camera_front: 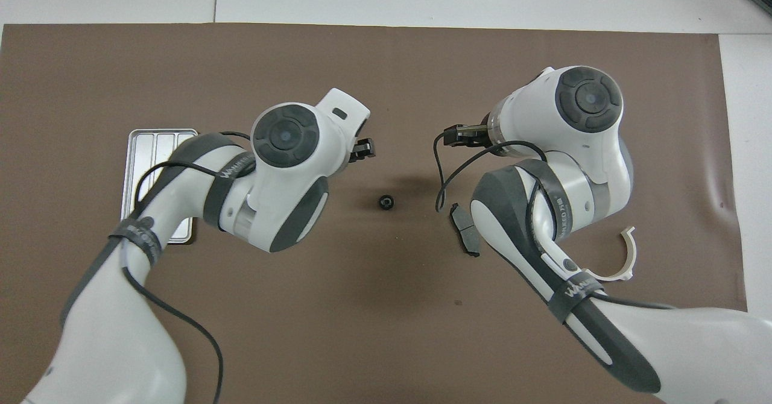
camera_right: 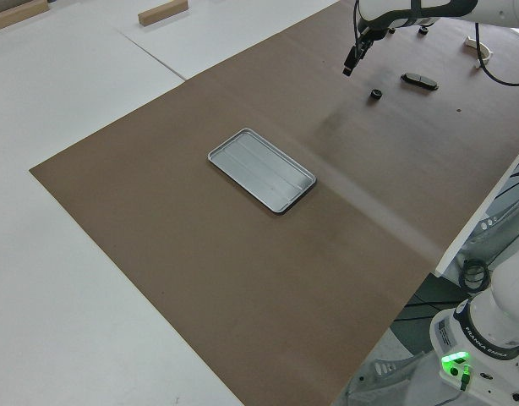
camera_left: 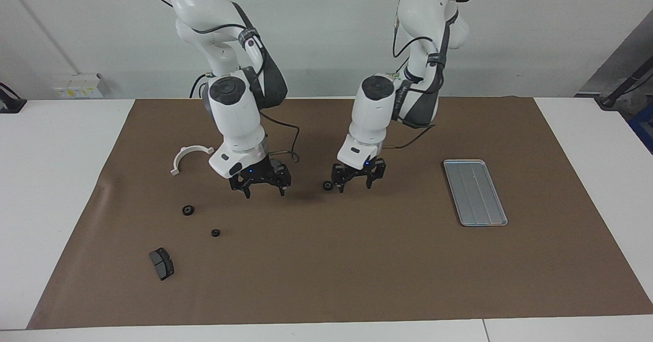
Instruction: Place bearing gear from tray to pile
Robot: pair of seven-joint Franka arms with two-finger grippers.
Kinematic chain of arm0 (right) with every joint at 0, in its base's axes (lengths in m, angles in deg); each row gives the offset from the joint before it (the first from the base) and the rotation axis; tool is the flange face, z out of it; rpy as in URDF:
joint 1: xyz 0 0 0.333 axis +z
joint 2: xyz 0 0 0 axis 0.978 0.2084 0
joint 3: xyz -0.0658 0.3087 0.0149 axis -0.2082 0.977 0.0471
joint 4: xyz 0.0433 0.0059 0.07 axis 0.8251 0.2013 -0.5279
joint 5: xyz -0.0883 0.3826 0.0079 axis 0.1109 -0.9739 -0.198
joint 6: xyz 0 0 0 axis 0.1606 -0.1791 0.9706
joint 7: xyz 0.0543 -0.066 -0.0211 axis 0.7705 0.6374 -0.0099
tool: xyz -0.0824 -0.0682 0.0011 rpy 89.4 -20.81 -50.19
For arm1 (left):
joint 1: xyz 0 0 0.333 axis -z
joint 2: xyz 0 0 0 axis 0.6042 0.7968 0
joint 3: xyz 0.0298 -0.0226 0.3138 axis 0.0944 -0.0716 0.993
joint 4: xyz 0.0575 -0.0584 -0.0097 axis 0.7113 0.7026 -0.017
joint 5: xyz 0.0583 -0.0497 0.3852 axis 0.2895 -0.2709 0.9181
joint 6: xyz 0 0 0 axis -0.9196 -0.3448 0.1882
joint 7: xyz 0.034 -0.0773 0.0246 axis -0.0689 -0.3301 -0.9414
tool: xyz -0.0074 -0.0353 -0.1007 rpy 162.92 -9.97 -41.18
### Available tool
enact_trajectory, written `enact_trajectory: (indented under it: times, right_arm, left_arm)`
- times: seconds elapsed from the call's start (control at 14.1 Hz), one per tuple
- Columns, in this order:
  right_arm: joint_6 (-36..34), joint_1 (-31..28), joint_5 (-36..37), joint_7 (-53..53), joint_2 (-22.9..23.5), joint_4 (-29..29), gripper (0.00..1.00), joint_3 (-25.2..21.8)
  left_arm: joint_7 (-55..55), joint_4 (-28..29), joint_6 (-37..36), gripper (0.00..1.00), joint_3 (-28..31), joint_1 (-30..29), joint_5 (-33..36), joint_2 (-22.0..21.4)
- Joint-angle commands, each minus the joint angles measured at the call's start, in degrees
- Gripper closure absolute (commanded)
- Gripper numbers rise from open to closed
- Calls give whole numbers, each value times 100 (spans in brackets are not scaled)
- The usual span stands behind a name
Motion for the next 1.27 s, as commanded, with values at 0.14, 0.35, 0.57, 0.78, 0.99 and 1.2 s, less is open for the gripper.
enact_trajectory:
  times: [0.14,0.35,0.57,0.78,0.99,1.2]
  right_arm:
    - [42,122,287,-1016,131,59,0,507]
    - [331,192,1130,-2035,586,50,0,1052]
    - [543,202,2238,-3039,1114,50,0,1431]
    - [711,263,2373,-3191,1291,59,0,1475]
    - [711,290,2477,-3226,1353,155,0,1475]
    - [640,290,2496,-3226,1344,261,0,1475]
  left_arm:
    - [2118,-311,-1378,13,-5,-1515,37,-567]
    - [3290,-294,-1889,13,12,-2219,46,-892]
    - [3547,-259,-2284,5,12,-2572,63,-1366]
    - [3592,-268,-2356,0,4,-2590,98,-1614]
    - [3574,-198,-2330,0,4,-2590,90,-1675]
    - [3539,-197,-2269,0,4,-2590,90,-1676]
